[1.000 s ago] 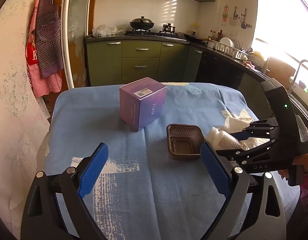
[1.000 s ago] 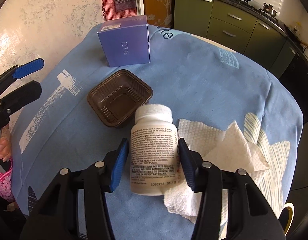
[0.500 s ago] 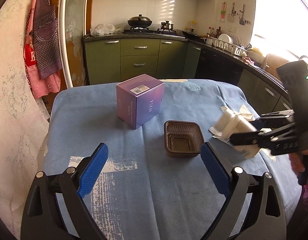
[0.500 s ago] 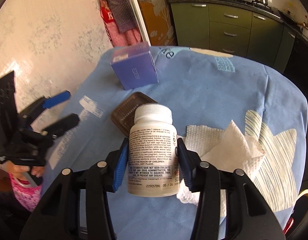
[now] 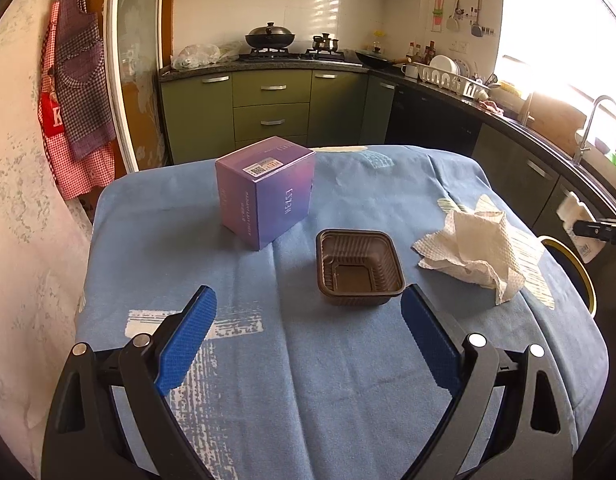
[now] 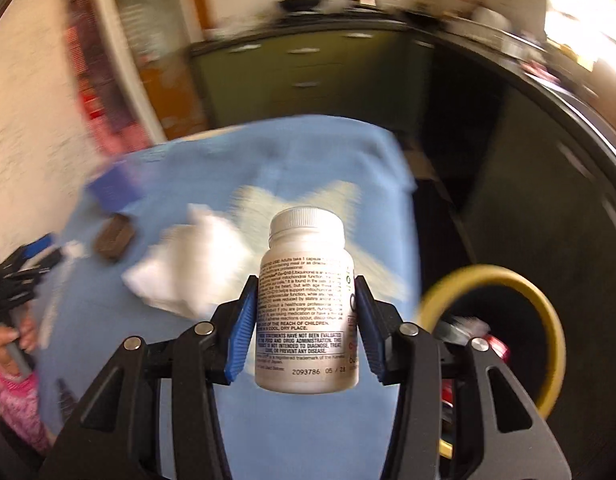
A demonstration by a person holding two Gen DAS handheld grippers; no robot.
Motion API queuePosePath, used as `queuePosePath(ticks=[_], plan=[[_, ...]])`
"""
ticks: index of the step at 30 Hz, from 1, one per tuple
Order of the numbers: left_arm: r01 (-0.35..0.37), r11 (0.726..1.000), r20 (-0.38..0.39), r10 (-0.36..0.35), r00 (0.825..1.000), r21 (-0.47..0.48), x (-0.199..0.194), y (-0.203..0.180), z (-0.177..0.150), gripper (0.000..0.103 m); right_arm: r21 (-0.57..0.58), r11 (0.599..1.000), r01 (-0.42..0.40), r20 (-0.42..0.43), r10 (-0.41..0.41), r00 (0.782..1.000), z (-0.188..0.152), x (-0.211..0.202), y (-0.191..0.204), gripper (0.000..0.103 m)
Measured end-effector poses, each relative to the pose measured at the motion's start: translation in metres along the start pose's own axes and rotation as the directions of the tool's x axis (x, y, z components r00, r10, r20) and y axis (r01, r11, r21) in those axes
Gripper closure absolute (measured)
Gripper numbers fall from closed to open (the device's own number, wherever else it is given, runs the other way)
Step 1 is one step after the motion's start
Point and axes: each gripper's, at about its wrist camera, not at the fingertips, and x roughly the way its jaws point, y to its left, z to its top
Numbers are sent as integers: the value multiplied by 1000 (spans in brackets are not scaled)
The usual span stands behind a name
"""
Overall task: Collect trash
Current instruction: 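Carry the pill bottle over the bin and open the right tool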
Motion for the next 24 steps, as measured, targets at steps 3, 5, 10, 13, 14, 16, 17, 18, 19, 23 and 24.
queuePosePath(ticks=[3,5,10,13,14,16,17,18,19,23,24], plan=[[6,1000,-2,-6,1000,11,1,-3,-1,11,125,980,156,-34,-153,988,-20,-4,-61,58],[7,1000,-5,-7,1000,17,2,-5,-1,11,178,956,234,-68,-225,972,-31,-4,-90,58],[11,1000,-16,-11,1000,24,5,-8,-3,11,267,910,317,-136,-290,947,-51,8,-132,58],[14,999,-18,-14,1000,28,6,-9,-4,11,303,888,345,-168,-306,937,-58,25,-147,57],[16,999,-17,-16,1000,30,5,-9,-4,11,321,882,345,-164,-307,938,-59,26,-153,57],[19,999,-16,-18,1000,34,5,-10,-4,11,341,879,333,-143,-302,943,-60,25,-150,56],[21,999,-17,-21,1000,36,5,-11,-4,11,343,882,323,-125,-298,946,-60,22,-146,55],[23,999,-18,-22,1000,38,6,-11,-4,11,339,886,318,-114,-297,948,-60,20,-140,53],[25,999,-20,-24,999,41,6,-12,-4,11,332,890,313,-106,-294,950,-60,18,-137,53],[41,997,-27,-39,999,63,7,-19,-5,11,305,913,271,-66,-264,962,-65,7,-116,52],[53,996,-30,-51,998,70,8,-22,-6,11,297,918,262,-59,-257,965,-67,4,-111,51]])
